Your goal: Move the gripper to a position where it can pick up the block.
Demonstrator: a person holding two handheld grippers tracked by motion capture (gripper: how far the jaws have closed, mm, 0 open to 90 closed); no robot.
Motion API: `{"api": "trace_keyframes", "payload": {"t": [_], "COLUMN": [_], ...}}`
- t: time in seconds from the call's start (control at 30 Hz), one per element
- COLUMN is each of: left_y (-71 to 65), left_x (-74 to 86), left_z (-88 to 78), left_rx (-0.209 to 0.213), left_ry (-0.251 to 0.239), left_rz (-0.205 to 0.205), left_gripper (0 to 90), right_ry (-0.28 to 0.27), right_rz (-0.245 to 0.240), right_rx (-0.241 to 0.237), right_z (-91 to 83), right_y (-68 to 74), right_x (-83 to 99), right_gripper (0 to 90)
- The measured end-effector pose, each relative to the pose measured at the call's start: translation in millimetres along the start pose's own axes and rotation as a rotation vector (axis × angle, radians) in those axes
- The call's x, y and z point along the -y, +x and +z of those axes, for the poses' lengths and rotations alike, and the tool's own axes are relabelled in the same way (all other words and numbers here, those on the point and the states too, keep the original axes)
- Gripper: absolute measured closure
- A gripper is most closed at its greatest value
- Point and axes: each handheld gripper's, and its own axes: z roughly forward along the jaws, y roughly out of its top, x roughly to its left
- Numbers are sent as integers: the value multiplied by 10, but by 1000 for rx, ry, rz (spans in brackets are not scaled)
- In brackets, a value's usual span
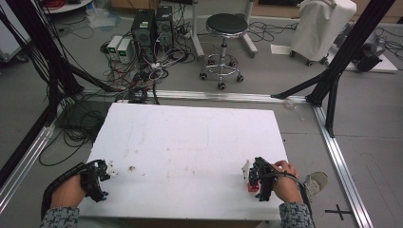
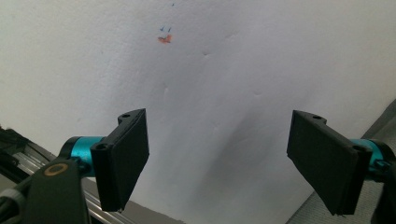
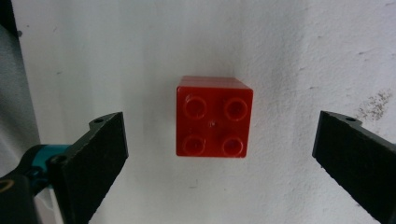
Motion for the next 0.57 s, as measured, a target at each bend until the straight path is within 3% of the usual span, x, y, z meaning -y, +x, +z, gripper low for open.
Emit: {"api": "trace_keyframes", "payload": {"t": [0.3, 0.57], "left_y": [1, -2], "left_x": [-1, -13], "left_z": [-3, 3], "left_rx": [2, -1], "left_ry": [-2, 0], "left_rz": [0, 2], "left_gripper": [211, 211], "right_ry": [3, -5], "right_rz": [0, 6], "right_rx": [-33, -33], "right_z": [136, 147], "right_y": [-5, 4], "right_x": [-20, -6], "right_gripper": [26, 26]}}
